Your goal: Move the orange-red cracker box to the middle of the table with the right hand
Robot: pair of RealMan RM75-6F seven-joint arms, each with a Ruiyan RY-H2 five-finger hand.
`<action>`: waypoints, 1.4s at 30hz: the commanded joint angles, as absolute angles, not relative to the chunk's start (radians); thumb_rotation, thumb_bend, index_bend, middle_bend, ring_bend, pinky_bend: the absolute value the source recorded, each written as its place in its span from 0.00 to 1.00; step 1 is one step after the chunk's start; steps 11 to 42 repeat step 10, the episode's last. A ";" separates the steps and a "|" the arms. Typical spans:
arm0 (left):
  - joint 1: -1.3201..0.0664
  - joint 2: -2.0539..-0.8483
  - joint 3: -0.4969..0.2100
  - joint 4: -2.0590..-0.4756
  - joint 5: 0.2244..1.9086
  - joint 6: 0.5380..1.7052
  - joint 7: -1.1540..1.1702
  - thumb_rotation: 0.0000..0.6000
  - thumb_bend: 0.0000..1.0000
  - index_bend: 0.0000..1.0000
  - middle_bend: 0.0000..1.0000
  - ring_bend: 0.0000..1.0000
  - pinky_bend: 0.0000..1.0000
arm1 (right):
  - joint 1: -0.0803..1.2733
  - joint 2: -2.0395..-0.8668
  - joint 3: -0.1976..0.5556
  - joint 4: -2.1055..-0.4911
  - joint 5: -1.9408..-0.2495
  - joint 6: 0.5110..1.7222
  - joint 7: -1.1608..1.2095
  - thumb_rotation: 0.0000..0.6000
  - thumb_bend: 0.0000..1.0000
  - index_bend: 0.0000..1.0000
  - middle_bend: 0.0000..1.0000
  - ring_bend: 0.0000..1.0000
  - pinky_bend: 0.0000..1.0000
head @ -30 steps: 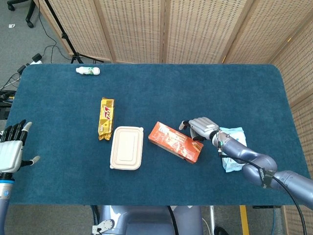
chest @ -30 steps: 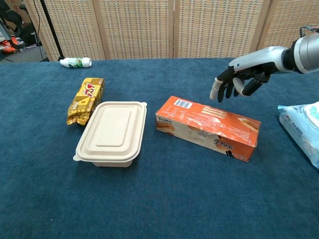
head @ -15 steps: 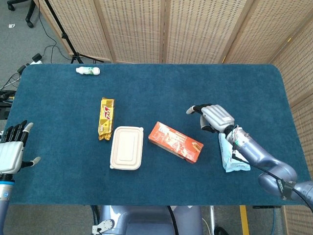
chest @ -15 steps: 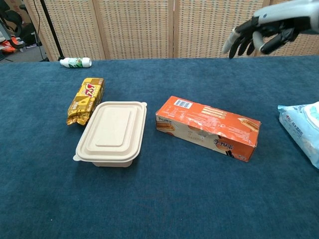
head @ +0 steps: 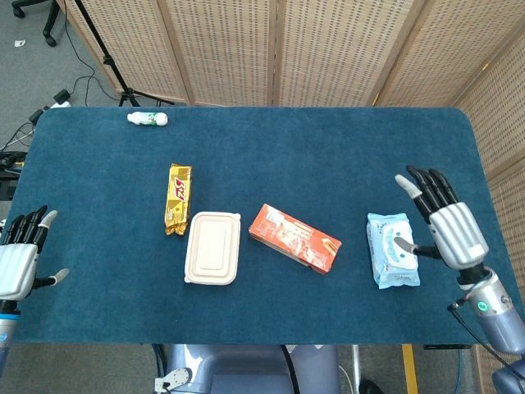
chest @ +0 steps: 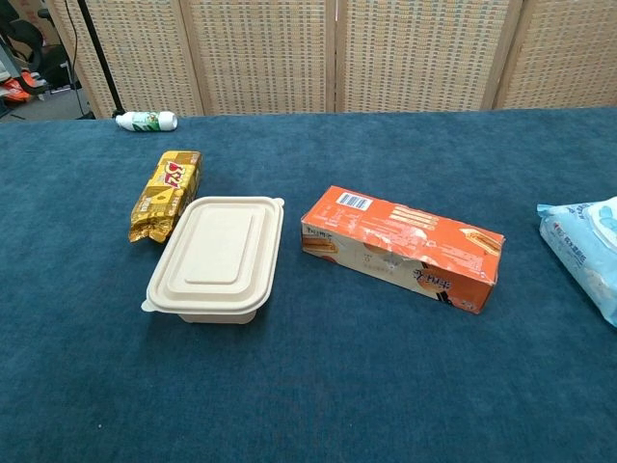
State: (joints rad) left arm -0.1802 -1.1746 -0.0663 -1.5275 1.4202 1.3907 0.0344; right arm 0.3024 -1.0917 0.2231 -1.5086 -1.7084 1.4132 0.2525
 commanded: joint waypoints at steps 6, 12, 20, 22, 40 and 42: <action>-0.166 -1.165 -0.054 -1.533 1.447 1.415 0.024 1.00 0.00 0.00 0.00 0.00 0.00 | 0.165 -1.205 0.124 -1.403 -1.688 1.552 0.162 1.00 0.00 0.02 0.00 0.00 0.00; -0.164 -1.166 -0.045 -1.535 1.463 1.418 0.029 1.00 0.00 0.00 0.00 0.00 0.00 | 0.129 -1.261 0.116 -1.333 -1.639 1.585 0.168 1.00 0.00 0.02 0.00 0.00 0.00; -0.164 -1.166 -0.045 -1.535 1.463 1.418 0.029 1.00 0.00 0.00 0.00 0.00 0.00 | 0.129 -1.261 0.116 -1.333 -1.639 1.585 0.168 1.00 0.00 0.02 0.00 0.00 0.00; -0.164 -1.166 -0.045 -1.535 1.463 1.418 0.029 1.00 0.00 0.00 0.00 0.00 0.00 | 0.129 -1.261 0.116 -1.333 -1.639 1.585 0.168 1.00 0.00 0.02 0.00 0.00 0.00; -0.164 -1.166 -0.045 -1.535 1.463 1.418 0.029 1.00 0.00 0.00 0.00 0.00 0.00 | 0.129 -1.261 0.116 -1.333 -1.639 1.585 0.168 1.00 0.00 0.02 0.00 0.00 0.00; -0.164 -1.166 -0.045 -1.535 1.463 1.418 0.029 1.00 0.00 0.00 0.00 0.00 0.00 | 0.129 -1.261 0.116 -1.333 -1.639 1.585 0.168 1.00 0.00 0.02 0.00 0.00 0.00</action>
